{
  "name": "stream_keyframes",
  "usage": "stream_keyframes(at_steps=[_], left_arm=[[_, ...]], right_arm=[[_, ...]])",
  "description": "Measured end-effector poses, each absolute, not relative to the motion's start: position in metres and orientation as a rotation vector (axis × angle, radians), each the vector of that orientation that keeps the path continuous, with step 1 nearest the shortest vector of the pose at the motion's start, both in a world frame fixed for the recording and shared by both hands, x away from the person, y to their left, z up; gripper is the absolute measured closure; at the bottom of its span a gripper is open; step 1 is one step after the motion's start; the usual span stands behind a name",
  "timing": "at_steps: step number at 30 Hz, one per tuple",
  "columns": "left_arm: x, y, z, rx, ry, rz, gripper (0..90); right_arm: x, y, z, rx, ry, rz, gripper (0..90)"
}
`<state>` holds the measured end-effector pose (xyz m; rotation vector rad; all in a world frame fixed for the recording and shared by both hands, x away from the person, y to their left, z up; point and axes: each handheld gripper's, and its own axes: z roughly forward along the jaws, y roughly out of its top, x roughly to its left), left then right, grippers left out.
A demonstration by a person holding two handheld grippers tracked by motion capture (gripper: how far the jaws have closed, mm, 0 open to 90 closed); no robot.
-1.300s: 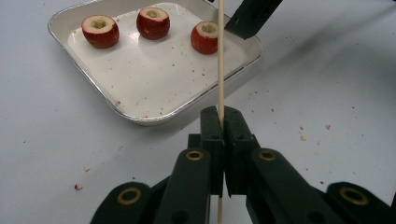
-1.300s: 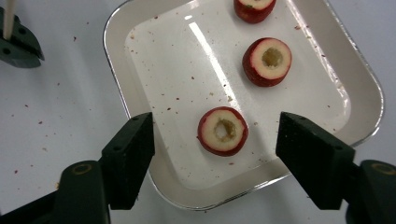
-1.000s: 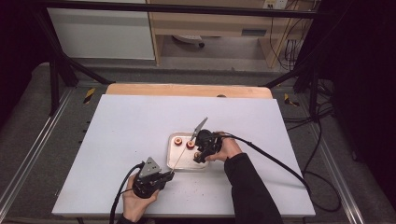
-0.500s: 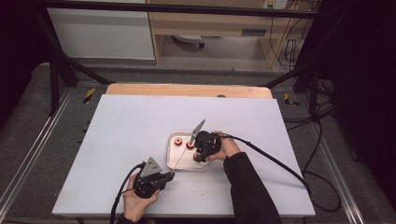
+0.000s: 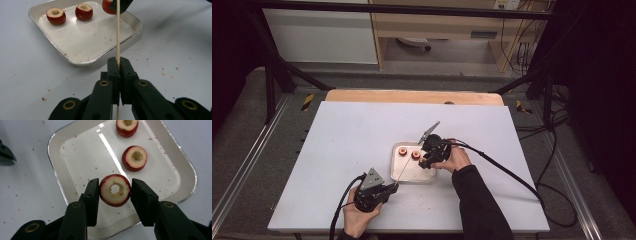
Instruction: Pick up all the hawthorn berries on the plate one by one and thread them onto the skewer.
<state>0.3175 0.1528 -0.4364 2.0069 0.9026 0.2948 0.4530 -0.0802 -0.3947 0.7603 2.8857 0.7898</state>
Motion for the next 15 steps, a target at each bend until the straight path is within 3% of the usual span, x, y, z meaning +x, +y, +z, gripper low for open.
stream_keyframes(at_steps=[6, 15], left_arm=[[0.315, 0.152, -0.435, 1.974, 0.909, 0.306, 88.0], [0.309, 0.144, -0.437, 1.923, 0.932, 0.307, 88.0]], right_arm=[[0.444, -0.101, -0.379, 1.085, 2.751, 1.057, 59.4], [0.429, -0.124, -0.378, 1.298, 2.533, 1.391, 59.5]])
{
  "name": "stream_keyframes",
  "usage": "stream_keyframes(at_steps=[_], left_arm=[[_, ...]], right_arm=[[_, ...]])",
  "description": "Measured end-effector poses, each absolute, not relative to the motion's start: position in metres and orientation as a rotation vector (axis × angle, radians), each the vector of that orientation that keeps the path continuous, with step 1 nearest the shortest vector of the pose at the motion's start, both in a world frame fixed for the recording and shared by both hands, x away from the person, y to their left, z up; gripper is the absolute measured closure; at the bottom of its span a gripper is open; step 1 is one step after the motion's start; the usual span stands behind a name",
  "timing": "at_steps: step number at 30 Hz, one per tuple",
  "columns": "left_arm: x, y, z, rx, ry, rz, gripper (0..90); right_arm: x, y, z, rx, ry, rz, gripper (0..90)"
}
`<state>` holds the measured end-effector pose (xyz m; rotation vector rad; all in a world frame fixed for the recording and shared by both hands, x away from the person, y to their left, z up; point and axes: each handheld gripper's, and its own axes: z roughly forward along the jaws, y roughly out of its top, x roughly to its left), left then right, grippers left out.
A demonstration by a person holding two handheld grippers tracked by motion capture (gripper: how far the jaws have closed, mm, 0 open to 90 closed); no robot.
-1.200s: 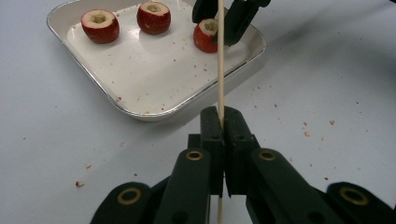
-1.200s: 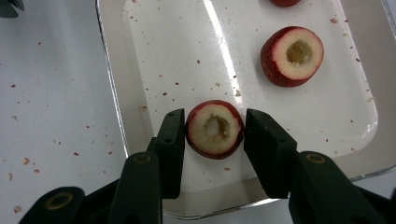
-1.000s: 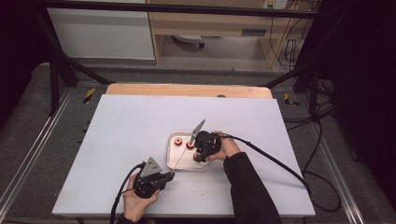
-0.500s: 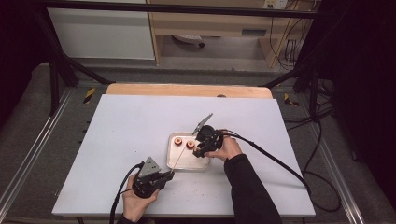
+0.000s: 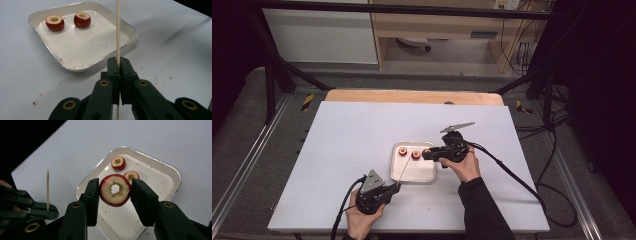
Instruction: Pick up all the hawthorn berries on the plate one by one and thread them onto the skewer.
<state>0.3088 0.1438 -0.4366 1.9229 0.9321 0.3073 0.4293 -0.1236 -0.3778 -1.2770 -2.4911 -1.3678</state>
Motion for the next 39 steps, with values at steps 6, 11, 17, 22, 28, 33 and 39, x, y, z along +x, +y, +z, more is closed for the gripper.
stream_keyframes(at_steps=[6, 11, 17, 22, 28, 33, 39], left_arm=[[0.306, 0.136, -0.438, 1.887, 0.977, 0.307, 88.0], [0.305, 0.128, -0.440, 1.876, 0.992, 0.314, 88.0], [0.304, 0.118, -0.444, 1.856, 1.004, 0.328, 88.0], [0.305, 0.107, -0.444, 1.814, 1.007, 0.319, 88.0], [0.308, 0.095, -0.441, 1.766, 1.016, 0.322, 88.0], [0.312, 0.086, -0.438, 1.739, 1.025, 0.322, 88.0], [0.316, 0.083, -0.439, 1.704, 1.046, 0.307, 88.0]], right_arm=[[0.421, -0.133, -0.382, -1.396, -2.248, -1.588, 59.5], [0.415, -0.135, -0.387, -1.456, -2.072, -1.727, 59.5], [0.411, -0.133, -0.386, -1.502, -1.902, -1.836, 59.5], [0.408, -0.131, -0.383, -1.516, -1.799, -1.915, 59.5], [0.405, -0.130, -0.380, -1.509, -1.695, -1.970, 59.5], [0.402, -0.130, -0.379, -1.499, -1.665, -2.006, 59.6], [0.399, -0.130, -0.377, -1.477, -1.625, -2.033, 59.6]])
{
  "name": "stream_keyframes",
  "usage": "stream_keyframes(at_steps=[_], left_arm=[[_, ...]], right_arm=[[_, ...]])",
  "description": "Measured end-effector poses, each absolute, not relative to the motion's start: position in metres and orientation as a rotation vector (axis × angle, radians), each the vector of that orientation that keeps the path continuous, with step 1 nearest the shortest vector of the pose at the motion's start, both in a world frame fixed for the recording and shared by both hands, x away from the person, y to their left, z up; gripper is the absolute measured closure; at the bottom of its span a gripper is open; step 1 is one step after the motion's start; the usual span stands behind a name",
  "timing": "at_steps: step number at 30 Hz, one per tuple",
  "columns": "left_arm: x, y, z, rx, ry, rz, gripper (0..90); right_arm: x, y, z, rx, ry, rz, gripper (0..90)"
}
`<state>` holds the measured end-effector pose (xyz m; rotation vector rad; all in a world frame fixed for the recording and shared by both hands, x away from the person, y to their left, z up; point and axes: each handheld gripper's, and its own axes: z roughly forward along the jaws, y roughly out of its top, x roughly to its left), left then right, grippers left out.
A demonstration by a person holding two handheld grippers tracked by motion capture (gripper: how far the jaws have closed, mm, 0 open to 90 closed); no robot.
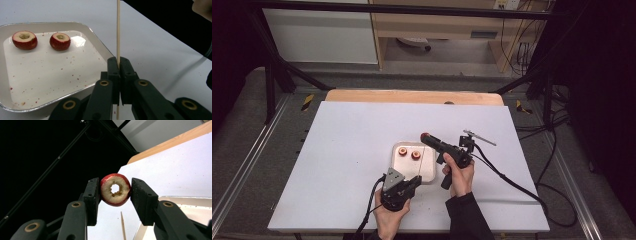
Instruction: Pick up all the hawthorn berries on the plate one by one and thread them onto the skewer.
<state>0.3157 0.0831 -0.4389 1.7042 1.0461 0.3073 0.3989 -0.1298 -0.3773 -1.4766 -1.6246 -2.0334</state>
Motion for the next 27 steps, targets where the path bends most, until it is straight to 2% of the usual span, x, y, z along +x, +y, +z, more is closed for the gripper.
stream_keyframes(at_steps=[27], left_arm=[[0.3177, 0.0829, -0.4390, 1.679, 1.042, 0.303, 88.0]], right_arm=[[0.3971, -0.1265, -0.3814, -1.451, -1.600, -2.053, 59.6]])
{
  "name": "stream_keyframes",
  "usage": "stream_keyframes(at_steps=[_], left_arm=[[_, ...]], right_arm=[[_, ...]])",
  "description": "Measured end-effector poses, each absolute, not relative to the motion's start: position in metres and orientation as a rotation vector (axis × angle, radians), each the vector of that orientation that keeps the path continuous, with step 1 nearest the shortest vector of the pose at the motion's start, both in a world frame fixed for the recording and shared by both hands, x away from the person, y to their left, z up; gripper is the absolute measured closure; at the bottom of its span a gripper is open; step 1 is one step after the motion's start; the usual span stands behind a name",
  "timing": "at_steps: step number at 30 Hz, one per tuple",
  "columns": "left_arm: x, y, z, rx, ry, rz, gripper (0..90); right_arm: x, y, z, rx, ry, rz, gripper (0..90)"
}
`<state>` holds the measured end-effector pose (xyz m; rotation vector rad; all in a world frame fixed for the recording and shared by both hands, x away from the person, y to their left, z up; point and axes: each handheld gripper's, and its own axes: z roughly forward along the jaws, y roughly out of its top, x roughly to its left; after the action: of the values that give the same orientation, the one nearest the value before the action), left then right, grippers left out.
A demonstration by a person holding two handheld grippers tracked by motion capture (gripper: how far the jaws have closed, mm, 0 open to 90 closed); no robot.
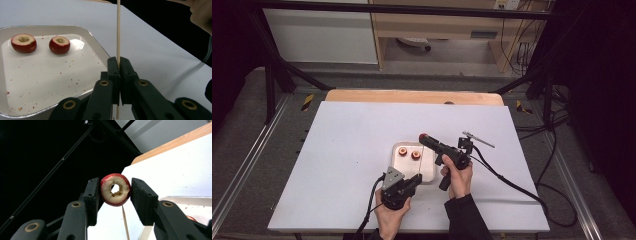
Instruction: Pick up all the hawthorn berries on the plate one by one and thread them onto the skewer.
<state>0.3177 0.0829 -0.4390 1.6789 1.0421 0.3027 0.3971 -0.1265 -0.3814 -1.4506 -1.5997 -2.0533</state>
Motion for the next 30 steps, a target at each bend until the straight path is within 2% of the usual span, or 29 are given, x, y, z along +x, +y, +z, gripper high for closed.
stream_keyframes(at_steps=[30], left_arm=[[0.3159, 0.0831, -0.4382, 1.638, 1.042, 0.314, 88.0]], right_arm=[[0.3973, -0.1259, -0.3814, -1.455, -1.555, -2.061, 59.6]])
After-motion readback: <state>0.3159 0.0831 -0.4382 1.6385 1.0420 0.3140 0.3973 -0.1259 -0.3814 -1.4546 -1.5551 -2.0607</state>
